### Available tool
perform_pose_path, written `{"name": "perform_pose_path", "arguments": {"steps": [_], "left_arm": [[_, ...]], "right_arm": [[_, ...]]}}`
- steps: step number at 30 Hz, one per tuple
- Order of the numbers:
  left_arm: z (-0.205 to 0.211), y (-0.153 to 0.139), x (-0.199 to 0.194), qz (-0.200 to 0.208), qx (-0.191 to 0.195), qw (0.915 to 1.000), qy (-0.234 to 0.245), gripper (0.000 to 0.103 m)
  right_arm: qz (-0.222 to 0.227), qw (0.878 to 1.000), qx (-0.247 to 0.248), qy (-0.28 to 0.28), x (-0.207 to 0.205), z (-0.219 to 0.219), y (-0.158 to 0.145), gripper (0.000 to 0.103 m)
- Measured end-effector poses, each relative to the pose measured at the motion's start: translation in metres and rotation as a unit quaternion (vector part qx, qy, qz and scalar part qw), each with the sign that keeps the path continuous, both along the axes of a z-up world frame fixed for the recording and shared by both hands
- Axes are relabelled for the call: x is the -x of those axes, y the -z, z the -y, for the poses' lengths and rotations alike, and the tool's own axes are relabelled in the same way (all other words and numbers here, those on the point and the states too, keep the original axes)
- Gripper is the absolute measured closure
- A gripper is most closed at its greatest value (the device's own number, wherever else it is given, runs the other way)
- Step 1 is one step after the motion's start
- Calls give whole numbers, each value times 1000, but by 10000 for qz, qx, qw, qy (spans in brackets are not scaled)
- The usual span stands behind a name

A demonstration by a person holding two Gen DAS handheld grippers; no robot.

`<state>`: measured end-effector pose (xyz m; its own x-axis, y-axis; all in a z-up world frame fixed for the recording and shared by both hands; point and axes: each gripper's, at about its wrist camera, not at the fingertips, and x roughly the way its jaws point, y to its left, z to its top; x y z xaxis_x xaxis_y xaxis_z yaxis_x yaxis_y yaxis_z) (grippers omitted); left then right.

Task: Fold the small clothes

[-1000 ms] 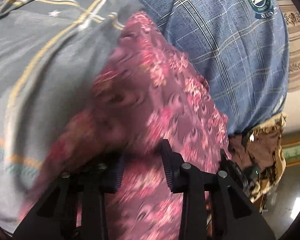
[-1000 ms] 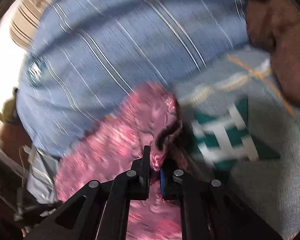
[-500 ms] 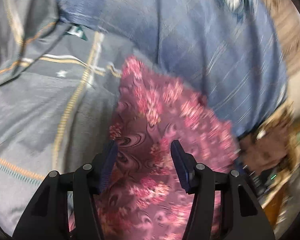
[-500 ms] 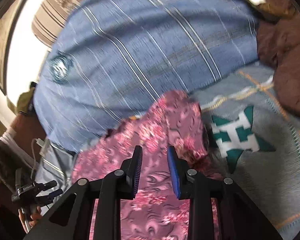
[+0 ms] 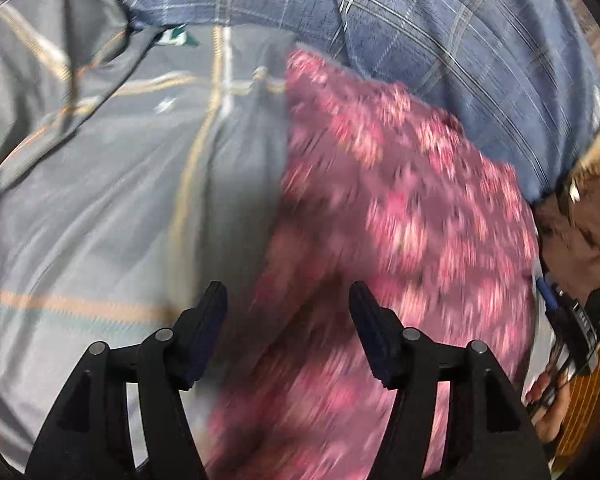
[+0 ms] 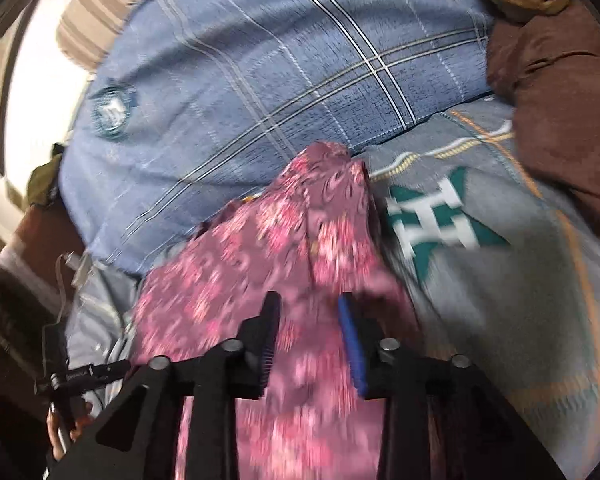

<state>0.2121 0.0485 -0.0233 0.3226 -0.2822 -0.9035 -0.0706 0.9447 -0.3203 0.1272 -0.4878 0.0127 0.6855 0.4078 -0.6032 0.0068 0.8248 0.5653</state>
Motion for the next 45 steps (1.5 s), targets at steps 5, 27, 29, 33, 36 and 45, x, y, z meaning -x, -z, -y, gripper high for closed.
{"name": "perform_pose_path", "arguments": {"steps": [5,27,29,33,36,45], "left_arm": [[-28,2,77,-392,409,9978,349,40],[-9,52,177,-1161,1371,9809,742,24],[-8,53,179,-1146,1309,9813,818,24],[-7,53,181,-1009,1274,9829,869,24],[-2,50,188,-766,1003,9875,941,33],[-5,25,193,-152,1128,9877,1069,97]], "right_arm": [[-269,9994,-115,-206,74,18,5,61],[-879,9960,113,-93,208,37,37,49],[-1069,9938,182,-230,206,32,46,49],[-1127,9901,366,-750,205,9,54,55],[-1103,9850,821,-1040,203,-6,53,88],[-711,9915,515,-959,208,6,26,94]]}}
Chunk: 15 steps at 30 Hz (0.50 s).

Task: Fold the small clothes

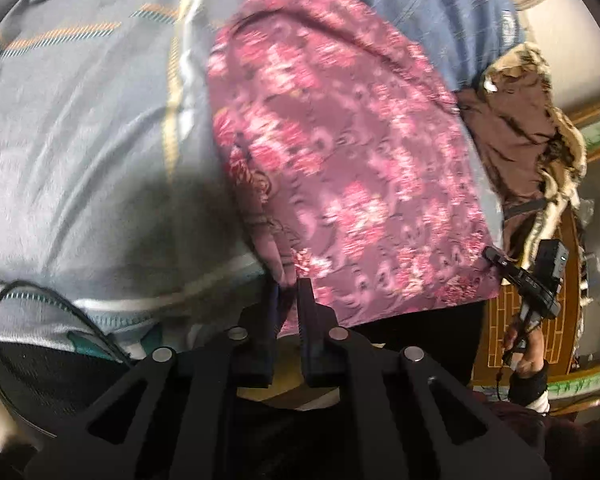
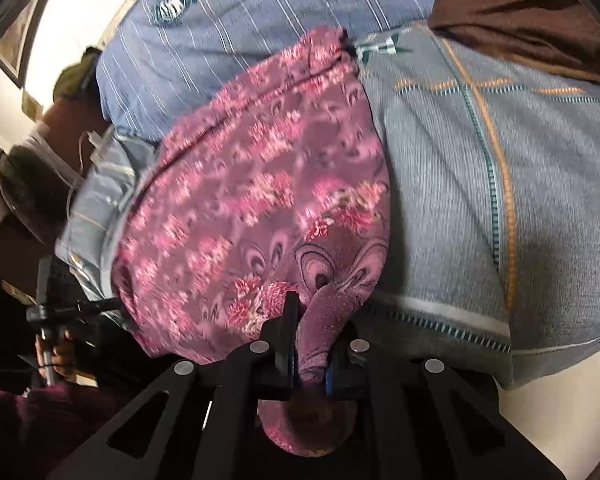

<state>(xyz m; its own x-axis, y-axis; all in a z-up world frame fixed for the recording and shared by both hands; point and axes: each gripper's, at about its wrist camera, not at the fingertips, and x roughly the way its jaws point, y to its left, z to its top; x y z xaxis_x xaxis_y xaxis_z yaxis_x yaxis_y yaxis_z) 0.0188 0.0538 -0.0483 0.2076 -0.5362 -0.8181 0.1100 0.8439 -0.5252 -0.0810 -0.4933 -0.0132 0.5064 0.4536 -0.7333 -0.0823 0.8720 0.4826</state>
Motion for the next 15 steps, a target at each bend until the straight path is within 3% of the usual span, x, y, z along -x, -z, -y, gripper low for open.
{"name": "perform_pose_path", "arguments": {"steps": [3,6,9,11,13,15], "left_arm": [[8,3,-3,84,-321,9993,166,96],[13,16,-7,-92,-491,9985,207,93],[19,16,-6,-51,-633,9974,343,79],[26,14,-2,-10,-798,9950,598,51],[34,15,3,24,-1031,9910,856,37],[45,19,8,121,-1321,9856,1049,37]], "right_arm": [[-58,10000,-23,-4,-3,-3,3,93],[-279,9996,-93,20,-4,-2,16,88],[-434,9990,-128,68,-5,-3,25,82],[-527,9986,-65,51,-5,-2,29,73],[-587,9983,-15,9,-5,-2,33,71],[-554,9984,-28,-45,-4,-2,34,70]]}}
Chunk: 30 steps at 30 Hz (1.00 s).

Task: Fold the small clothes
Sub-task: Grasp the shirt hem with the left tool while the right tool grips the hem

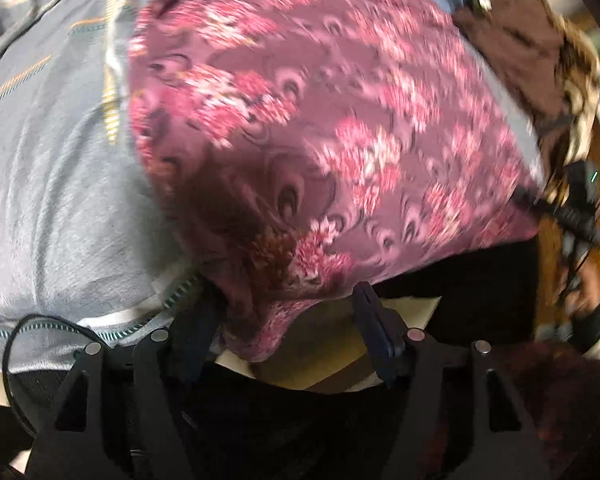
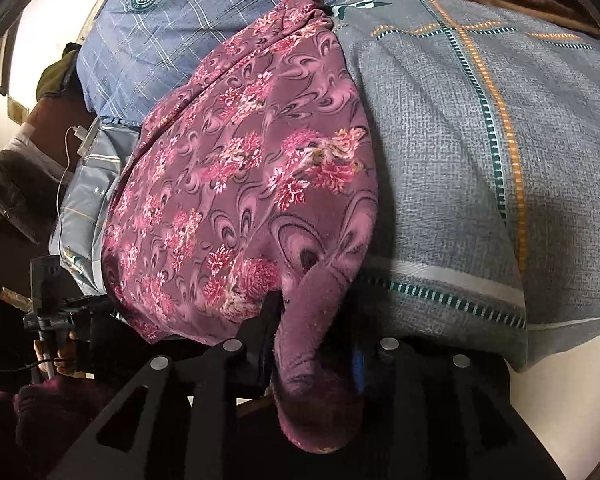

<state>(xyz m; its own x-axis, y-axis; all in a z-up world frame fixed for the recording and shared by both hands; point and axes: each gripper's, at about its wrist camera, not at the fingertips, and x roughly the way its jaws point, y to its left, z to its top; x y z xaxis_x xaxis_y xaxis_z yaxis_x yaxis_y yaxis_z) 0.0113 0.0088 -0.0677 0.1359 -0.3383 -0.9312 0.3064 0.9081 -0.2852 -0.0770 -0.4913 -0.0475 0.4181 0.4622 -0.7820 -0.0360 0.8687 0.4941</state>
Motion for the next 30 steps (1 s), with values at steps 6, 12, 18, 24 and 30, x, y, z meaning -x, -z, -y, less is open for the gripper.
{"name": "perform_pose_path", "arguments": {"steps": [6,12,18,24,30], "left_arm": [[-5,-7,2,-106,510,9986,-74,99],[-18,-39,2,-39,1640,9862,-224,99],[-25,-51,-10,-112,2345,9711,-430,99],[-32,-56,-20,-231,2774,9580,-697,99],[-35,-71,-70,-97,3207,9405,-1116,99]], "right_arm": [[129,9980,450,-416,2,-11,-8,96],[547,9970,-228,-498,7,-11,-47,97],[814,9877,-1323,-179,1,1,-61,97],[776,9809,-1783,30,-14,4,-53,97],[1165,9618,-2467,213,-59,7,-68,97]]}}
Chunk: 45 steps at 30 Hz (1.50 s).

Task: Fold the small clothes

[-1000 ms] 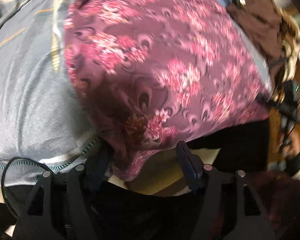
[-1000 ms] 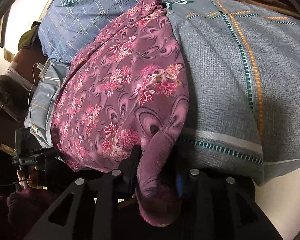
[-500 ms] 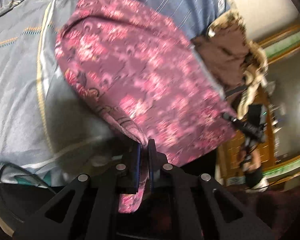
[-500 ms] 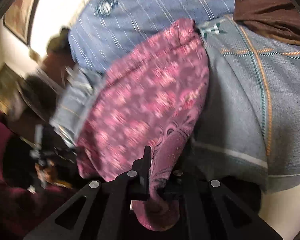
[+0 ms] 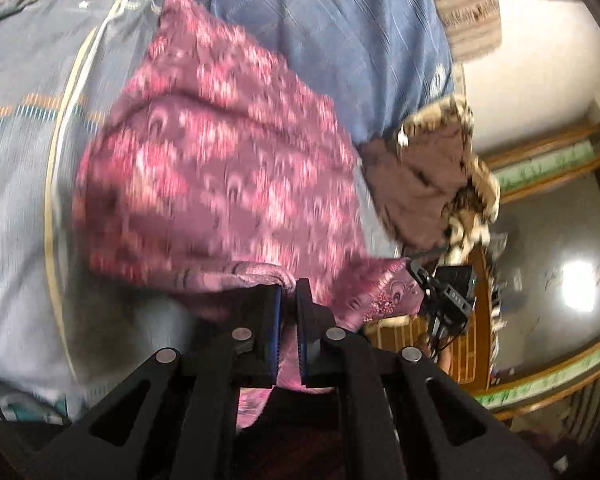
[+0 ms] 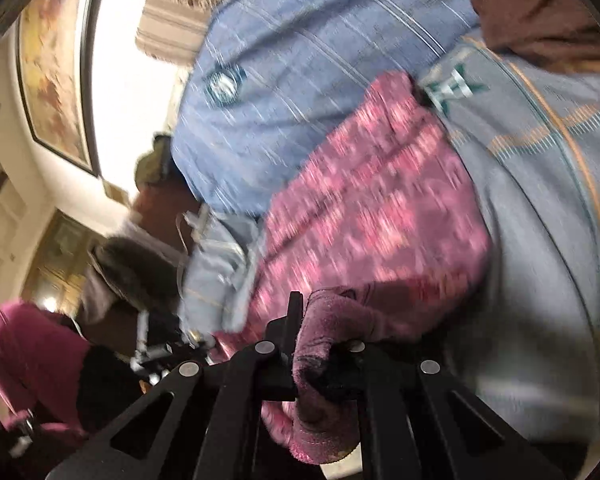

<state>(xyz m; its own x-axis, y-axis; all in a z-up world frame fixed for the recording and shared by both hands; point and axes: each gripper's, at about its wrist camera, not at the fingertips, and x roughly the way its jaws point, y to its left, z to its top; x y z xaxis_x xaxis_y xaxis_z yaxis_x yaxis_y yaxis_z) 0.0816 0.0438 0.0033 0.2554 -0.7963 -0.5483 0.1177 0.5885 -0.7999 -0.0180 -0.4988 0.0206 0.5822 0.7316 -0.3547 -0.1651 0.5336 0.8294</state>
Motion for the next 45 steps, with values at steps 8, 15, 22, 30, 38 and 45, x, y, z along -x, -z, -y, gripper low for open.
{"name": "perform_pose_path", "arguments": {"steps": [8,15,22,30,38,45], "left_arm": [[-16,-3,-114,67,150,9958,-900,99],[-25,19,-209,-83,-180,9886,-1496,98],[-27,43,-239,-632,-407,9884,-1318,96],[-11,-19,-180,232,-338,9951,-900,33],[59,24,-169,-327,-357,9983,-317,30],[55,23,-218,-244,-495,9950,-828,83]], "right_arm": [[352,9930,-1025,471,-111,16,-18,97],[-26,9900,-994,996,-216,23,12,97],[-732,9891,-261,1253,-246,24,44,89],[11,9946,98,1036,-198,18,-3,55],[-669,9924,47,1029,-190,15,27,48],[-849,9916,-54,972,-224,12,35,94]]}}
